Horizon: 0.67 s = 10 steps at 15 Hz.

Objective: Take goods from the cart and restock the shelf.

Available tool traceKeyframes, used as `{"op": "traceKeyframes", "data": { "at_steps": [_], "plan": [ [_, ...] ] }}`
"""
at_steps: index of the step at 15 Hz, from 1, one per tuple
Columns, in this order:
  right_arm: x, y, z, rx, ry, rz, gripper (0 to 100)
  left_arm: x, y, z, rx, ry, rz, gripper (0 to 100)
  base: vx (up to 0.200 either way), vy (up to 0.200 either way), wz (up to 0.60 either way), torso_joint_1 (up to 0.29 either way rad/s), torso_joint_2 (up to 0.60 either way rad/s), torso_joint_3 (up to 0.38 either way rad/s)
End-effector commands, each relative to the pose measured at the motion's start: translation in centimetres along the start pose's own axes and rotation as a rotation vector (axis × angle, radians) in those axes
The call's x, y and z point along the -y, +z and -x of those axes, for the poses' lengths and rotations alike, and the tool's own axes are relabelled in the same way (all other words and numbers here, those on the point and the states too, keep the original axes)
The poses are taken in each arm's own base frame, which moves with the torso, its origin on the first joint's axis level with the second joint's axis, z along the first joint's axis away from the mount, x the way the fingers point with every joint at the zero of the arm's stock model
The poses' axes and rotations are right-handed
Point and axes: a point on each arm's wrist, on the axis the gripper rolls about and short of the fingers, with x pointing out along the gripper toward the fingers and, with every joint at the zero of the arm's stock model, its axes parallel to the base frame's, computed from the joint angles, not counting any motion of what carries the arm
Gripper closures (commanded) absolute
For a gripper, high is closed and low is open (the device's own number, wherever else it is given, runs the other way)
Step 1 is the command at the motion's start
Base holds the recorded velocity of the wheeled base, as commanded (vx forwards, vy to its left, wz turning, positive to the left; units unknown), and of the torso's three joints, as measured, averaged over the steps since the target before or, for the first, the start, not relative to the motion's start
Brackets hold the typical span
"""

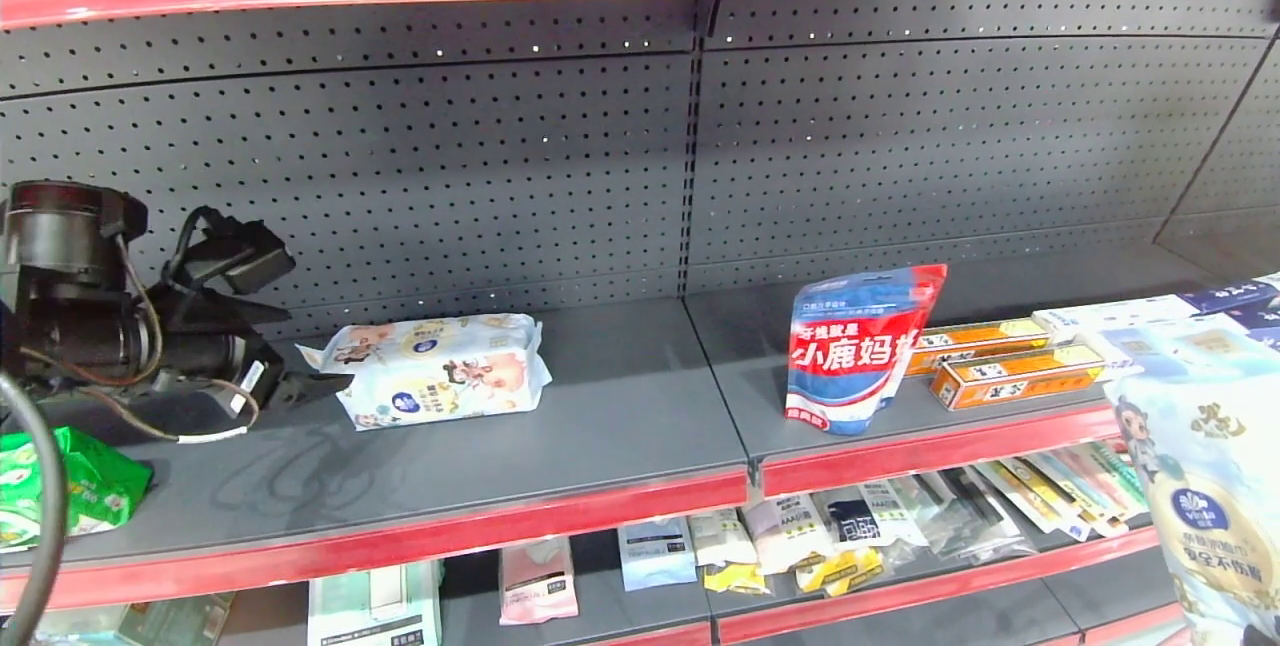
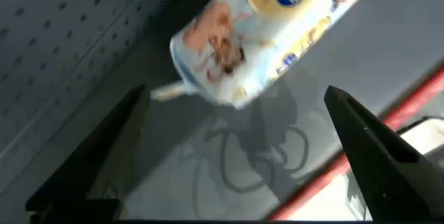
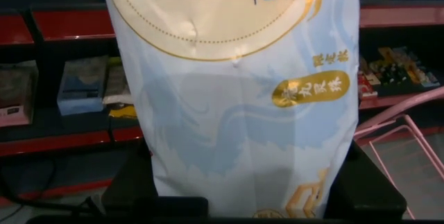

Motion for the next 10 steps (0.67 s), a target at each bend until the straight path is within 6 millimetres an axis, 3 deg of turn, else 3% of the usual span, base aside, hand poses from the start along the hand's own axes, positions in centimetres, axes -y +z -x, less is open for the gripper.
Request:
{"op": "traceKeyframes", "data": {
  "at_steps": [1,10],
  "plan": [
    [0.0,-0.2,-0.1,-0.009,0.001,0.002,100,-0.3,-0.3,-2.8,-0.034,-0.055,0.005,0,0.0,0.0,0.0,0.0,0.0,0.0],
    [-0.2,-1.1,-0.2,-0.041,0.008,0.024,100,-2.0,0.9,-7.1,-0.05,-0.125,-0.045,0,0.0,0.0,0.0,0.0,0.0,0.0]
  ]
}}
